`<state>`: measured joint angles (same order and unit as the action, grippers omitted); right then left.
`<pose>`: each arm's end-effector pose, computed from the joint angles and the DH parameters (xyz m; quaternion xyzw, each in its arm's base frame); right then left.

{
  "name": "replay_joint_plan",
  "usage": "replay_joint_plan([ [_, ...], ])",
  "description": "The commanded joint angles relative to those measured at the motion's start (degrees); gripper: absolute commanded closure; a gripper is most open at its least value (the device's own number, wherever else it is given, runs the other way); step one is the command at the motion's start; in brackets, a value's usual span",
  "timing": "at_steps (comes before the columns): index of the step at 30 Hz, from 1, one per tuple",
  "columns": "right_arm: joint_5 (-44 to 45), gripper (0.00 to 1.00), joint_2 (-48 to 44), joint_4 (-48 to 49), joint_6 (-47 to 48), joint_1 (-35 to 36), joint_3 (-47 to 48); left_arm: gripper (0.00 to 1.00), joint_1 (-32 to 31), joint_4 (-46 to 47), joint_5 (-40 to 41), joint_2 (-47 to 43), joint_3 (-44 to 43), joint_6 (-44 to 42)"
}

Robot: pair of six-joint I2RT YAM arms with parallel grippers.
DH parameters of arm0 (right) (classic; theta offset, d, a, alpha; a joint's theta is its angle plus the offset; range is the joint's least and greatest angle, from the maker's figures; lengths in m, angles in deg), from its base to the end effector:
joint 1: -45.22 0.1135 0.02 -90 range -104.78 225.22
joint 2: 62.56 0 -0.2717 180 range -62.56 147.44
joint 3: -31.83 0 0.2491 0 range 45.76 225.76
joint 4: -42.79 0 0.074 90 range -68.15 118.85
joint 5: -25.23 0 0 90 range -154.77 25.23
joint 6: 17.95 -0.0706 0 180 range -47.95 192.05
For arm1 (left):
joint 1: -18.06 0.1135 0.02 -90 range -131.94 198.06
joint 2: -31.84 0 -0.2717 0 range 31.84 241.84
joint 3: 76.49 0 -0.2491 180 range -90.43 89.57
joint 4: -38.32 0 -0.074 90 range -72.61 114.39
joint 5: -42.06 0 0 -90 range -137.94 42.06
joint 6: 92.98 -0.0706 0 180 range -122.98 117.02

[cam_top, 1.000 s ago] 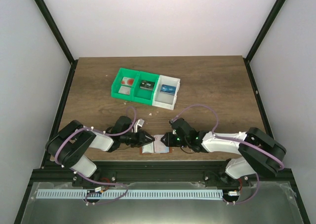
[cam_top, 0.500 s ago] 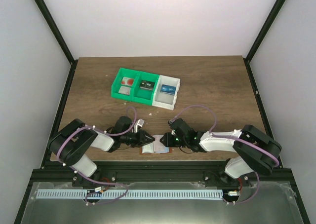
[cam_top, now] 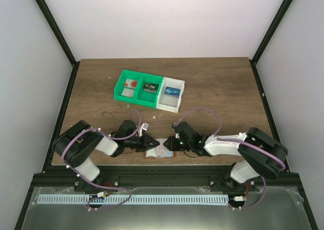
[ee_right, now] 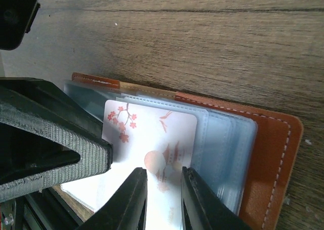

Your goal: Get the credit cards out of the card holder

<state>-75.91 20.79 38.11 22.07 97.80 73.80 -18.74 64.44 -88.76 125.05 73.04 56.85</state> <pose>0.1562 0.2266 0.1155 -0.0572 0.9219 0.3468 0.1627 0.1738 -0.1877 0.0873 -0.0137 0.8518 -0.5216 0.0473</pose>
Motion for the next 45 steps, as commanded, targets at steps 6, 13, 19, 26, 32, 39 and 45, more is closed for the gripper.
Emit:
replay_joint_plan([
  [6,0.38,0.79,1.07,-0.19,0.08,-0.11,-0.43,0.98,-0.3,3.24,-1.15,1.6,0.51,0.4],
  [13,0.85,0.8,1.52,-0.29,0.07,-0.12,-0.59,1.0,-0.37,2.36,-1.13,1.71,0.43,0.03],
  [19,0.61,0.8,2.32,0.38,-0.08,-0.14,-0.9,0.87,-0.36,2.78,-1.19,1.9,0.71,-0.14],
  [26,0.58,0.8,2.43,0.86,-0.09,-0.11,-1.18,0.93,-0.23,2.96,-1.37,1.65,0.7,0.13],
  [32,0.71,0.8,2.45,1.03,-0.24,-0.13,-1.61,0.88,-0.29,3.08,-1.37,1.28,1.06,0.36],
  [39,0.81,0.81,2.09,0.95,-0.26,-0.13,-1.72,0.87,-0.25,3.85,-1.36,0.88,1.46,0.96],
  [45,0.94,0.81,1.84,0.86,-0.25,-0.11,-1.82,0.86,-0.07,6.77,-1.68,1.01,2.61,2.44],
])
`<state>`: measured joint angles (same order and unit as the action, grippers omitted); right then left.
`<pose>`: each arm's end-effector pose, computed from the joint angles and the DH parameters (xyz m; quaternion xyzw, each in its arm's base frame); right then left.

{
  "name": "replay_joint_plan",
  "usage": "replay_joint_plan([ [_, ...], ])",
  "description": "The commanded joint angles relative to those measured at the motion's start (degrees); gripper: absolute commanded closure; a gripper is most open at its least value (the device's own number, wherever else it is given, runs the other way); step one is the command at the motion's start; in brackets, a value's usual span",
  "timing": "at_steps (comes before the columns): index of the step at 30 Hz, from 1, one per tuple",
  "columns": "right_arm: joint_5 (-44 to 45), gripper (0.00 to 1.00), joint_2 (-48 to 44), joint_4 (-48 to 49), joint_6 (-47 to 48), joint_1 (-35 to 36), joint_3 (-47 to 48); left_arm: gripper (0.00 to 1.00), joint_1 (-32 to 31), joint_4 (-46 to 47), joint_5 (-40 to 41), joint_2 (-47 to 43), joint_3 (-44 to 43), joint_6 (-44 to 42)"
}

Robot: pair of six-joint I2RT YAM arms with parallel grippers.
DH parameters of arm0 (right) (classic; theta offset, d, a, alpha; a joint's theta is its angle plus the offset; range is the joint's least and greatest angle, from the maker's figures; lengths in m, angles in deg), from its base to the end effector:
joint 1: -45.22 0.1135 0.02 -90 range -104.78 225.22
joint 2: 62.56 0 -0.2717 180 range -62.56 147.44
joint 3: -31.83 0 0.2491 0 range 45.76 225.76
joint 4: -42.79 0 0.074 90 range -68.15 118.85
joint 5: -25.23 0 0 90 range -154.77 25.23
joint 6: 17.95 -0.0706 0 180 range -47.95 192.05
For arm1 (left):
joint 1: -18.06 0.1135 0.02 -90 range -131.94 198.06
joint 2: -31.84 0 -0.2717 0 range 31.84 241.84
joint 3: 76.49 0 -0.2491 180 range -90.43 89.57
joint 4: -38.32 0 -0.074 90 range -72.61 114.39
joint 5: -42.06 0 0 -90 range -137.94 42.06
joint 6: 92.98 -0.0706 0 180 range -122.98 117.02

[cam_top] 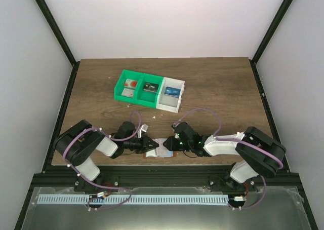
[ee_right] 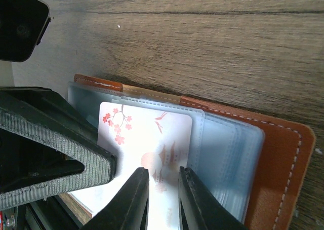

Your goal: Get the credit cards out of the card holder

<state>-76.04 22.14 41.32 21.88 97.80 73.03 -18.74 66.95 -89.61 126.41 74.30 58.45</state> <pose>0.1573 0.2283 0.1113 -0.0569 0.9183 0.3543 0.1670 0.1697 -0.1856 0.0821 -0.0224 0.8502 -0.5249 0.0339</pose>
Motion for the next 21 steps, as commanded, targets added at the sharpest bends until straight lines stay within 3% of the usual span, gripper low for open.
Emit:
replay_joint_plan([
  [1,1.09,0.81,0.46,-2.36,-0.08,-0.14,-1.01,0.86,-0.03,5.11,-1.01,-0.27,1.58,1.38],
  [9,1.23,0.81,0.5,-2.36,-0.06,-0.11,-1.06,0.89,-0.02,7.07,-1.48,-0.08,2.17,2.11],
  [15,1.24,0.81,0.72,-2.4,-0.17,-0.12,-1.06,1.0,0.08,8.54,-1.65,0.3,2.46,2.7],
  [21,1.19,0.82,1.18,-2.04,-0.17,-0.13,-1.12,1.0,0.26,10.4,-1.99,0.85,3.21,3.78],
])
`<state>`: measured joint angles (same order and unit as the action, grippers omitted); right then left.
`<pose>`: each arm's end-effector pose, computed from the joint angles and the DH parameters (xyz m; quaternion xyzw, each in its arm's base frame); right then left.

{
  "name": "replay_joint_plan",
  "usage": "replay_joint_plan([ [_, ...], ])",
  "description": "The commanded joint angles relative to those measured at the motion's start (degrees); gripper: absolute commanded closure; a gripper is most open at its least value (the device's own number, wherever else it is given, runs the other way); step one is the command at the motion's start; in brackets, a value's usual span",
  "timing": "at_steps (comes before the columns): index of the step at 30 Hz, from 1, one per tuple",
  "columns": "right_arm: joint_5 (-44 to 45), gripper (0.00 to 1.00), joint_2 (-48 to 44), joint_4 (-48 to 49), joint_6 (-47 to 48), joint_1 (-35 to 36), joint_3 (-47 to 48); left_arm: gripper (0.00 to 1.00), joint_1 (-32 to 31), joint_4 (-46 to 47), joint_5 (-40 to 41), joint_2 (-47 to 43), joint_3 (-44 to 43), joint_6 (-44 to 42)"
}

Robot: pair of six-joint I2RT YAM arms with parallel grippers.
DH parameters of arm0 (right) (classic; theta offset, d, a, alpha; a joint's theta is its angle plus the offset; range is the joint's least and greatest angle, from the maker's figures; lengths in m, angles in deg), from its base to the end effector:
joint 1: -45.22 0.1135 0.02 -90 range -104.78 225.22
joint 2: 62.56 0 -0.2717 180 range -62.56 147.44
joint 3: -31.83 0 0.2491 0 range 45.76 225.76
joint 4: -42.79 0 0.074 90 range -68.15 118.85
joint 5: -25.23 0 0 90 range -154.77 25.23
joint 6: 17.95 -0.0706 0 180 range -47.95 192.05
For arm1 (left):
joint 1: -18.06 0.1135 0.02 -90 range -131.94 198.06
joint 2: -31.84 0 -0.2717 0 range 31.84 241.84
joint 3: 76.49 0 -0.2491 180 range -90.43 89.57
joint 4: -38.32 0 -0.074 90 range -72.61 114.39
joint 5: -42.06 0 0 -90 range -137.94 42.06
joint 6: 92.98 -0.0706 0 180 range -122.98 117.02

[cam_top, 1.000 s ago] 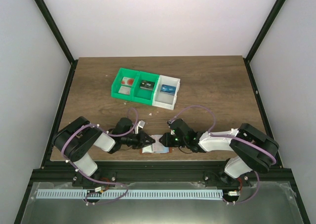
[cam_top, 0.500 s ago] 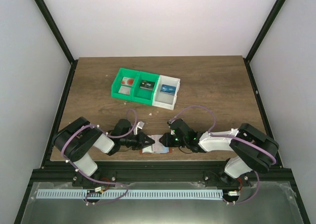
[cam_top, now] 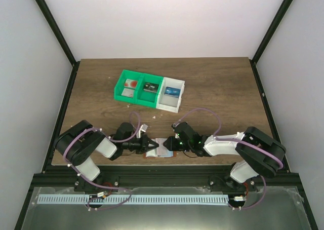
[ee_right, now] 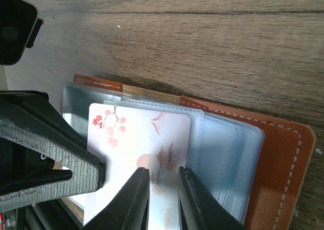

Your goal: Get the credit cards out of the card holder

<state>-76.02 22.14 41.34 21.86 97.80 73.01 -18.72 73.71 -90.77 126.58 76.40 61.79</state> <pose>0.1573 0.2283 0.1113 -0.0567 0.9183 0.3543 0.1671 0.1664 -0.1843 0.0868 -0.0260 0.8336 -0.5505 0.0367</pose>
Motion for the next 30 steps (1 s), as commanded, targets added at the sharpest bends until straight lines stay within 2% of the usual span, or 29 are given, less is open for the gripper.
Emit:
replay_joint_plan([
  [1,1.09,0.82,1.36,-2.05,-0.15,-0.15,-1.1,1.0,0.29,3.75,-0.74,0.71,1.42,0.44],
  [6,0.98,0.82,1.43,-1.97,-0.35,-0.12,-1.32,1.0,1.0,4.0,-0.99,0.62,2.08,0.11],
  [9,1.05,0.82,1.49,-1.95,-0.5,-0.19,-1.38,0.93,1.1,4.18,-1.49,0.55,2.01,-0.17],
  [11,0.97,0.82,1.75,-1.81,-0.49,-0.12,-1.33,1.0,1.11,4.49,-1.74,0.33,2.01,-0.21],
  [18,0.64,0.82,2.83,-1.5,-0.68,-0.14,-1.29,1.0,1.33,4.32,-1.84,0.16,1.98,-0.22],
  [22,0.81,0.82,2.75,-1.49,-0.69,-0.16,-1.28,0.92,1.74,3.85,-1.73,-0.19,2.33,-0.45],
  [24,0.82,0.82,2.82,-1.43,-0.62,-0.13,-1.27,1.0,1.92,3.68,-1.58,-0.39,2.5,-0.56],
  [30,0.91,0.82,2.97,-1.82,-0.67,-0.16,-1.34,1.0,2.85,2.05,-1.56,-1.51,2.89,-1.26],
])
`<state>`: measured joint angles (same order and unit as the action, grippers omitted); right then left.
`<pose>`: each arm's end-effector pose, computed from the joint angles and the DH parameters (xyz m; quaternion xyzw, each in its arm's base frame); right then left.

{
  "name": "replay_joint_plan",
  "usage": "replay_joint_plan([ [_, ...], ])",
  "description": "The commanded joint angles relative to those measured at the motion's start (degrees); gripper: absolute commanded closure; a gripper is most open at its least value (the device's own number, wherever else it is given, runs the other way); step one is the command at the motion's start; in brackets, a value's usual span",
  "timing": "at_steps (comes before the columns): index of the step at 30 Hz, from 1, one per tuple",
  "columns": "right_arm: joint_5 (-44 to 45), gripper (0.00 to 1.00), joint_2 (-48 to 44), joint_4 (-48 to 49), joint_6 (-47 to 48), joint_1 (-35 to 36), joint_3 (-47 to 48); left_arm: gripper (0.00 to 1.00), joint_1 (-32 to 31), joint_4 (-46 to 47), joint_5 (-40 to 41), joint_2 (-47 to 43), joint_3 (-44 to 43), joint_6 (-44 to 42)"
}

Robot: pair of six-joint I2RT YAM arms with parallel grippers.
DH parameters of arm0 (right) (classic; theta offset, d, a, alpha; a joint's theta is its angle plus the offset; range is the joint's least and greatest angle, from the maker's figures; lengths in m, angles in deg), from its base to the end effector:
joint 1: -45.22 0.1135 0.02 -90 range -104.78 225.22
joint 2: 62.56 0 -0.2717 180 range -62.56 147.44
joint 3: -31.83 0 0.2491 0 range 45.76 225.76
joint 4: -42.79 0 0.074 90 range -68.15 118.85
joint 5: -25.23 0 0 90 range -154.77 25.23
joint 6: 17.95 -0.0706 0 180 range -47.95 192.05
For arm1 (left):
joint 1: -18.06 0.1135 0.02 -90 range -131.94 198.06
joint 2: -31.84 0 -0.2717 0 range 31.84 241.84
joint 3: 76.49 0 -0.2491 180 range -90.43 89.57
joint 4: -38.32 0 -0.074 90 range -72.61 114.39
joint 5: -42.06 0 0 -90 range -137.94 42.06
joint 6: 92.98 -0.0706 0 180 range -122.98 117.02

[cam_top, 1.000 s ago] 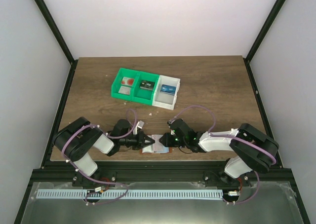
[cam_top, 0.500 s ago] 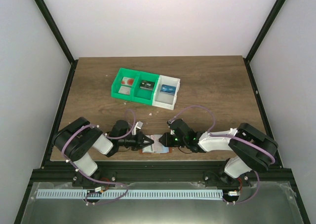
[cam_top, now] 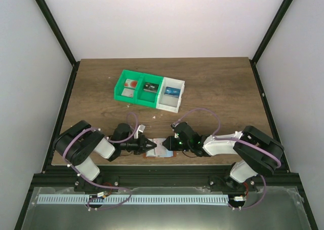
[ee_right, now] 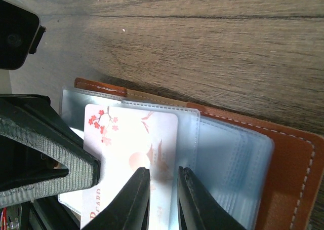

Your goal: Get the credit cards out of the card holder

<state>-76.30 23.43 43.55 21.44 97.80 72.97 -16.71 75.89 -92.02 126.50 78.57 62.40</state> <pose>0.1592 0.2313 0.1092 -0.0549 0.9153 0.3615 0.1686 0.1642 -0.1738 0.0843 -0.0391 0.8304 -0.5546 0.0358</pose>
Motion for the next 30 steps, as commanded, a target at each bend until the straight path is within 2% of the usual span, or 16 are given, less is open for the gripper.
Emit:
replay_joint_plan([
  [1,1.41,0.82,1.53,-4.06,-0.25,-0.19,-1.47,1.0,1.18,-1.18,-0.31,-1.74,0.65,-2.36],
  [5,1.73,0.82,1.32,-3.88,-0.36,-0.19,-1.64,1.0,2.55,-4.69,-0.3,-4.06,0.68,-3.88],
  [17,1.95,0.83,1.81,-4.74,-0.26,-0.24,-1.28,1.0,3.61,-26.38,4.83,-17.68,-1.64,-10.27],
  [30,3.04,0.83,1.47,-8.29,-0.43,-0.19,0.23,1.0,4.08,-41.95,11.18,-30.46,-5.08,-14.7],
])
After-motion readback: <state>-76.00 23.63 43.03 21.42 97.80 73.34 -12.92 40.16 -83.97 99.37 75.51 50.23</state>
